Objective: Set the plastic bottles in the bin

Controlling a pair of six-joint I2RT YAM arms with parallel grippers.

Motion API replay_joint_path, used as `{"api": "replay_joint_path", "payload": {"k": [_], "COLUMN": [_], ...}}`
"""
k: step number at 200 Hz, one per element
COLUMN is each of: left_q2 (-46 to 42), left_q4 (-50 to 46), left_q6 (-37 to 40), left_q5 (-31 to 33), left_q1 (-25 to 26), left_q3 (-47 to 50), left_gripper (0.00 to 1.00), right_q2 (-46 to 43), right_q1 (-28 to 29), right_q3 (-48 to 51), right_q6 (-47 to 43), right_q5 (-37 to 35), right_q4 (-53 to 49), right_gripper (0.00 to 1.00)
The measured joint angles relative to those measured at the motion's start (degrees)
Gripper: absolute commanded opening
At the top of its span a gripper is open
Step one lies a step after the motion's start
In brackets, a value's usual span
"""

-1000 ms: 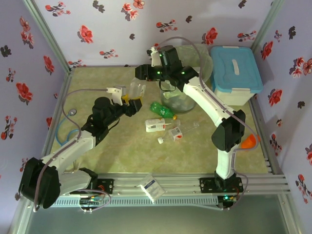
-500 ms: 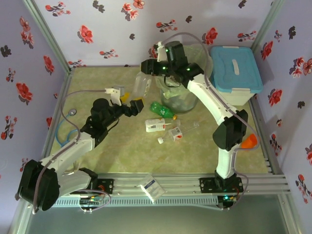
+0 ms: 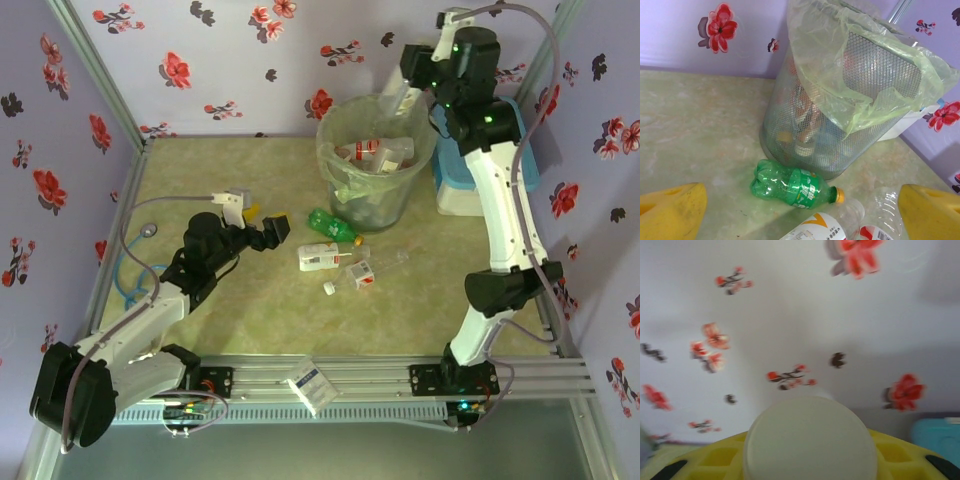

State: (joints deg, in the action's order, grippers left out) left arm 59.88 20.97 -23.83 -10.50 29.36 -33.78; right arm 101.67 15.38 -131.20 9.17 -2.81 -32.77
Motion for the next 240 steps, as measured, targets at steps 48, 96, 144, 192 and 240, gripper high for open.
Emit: {"api": "replay_joint_path", "payload": {"k": [48, 96, 144, 192, 240], "left_q2": [0.39, 0.81, 1.42, 2.32, 2.54], "left_q4": [-0.02, -0.02, -0.11, -0.9, -1.49], "left_q6": [-0.2, -1.29, -1.29, -1.27, -1.27], "left_q5": [0.0, 0.02, 1.07, 1.51, 1.53], "left_q1": [0.0, 0.0, 0.0, 0.0, 0.0], "left_q3": [0.0, 0.0, 0.0, 0.0, 0.0], "left_gripper": [0.97, 0.97, 0.97, 0.97, 0.97], "right_q2": [2.89, 10.08, 12.44, 17.18, 19.69], "right_q1": [-1.29, -1.25, -0.85, -0.31, 0.28], "right_q3": [-0.48, -5.07, -5.77, -10.34, -10.8], "right_q6": [-7.74, -13.11, -15.26, -17.64, -19.58], "right_q5": [-6.1, -6.03, -5.07, -4.81, -6.1], "right_q4": [-5.64, -12.92, -14.99, -18.84, -22.53], "right_gripper": [0.25, 0.27, 0.29, 0.62, 0.86]}}
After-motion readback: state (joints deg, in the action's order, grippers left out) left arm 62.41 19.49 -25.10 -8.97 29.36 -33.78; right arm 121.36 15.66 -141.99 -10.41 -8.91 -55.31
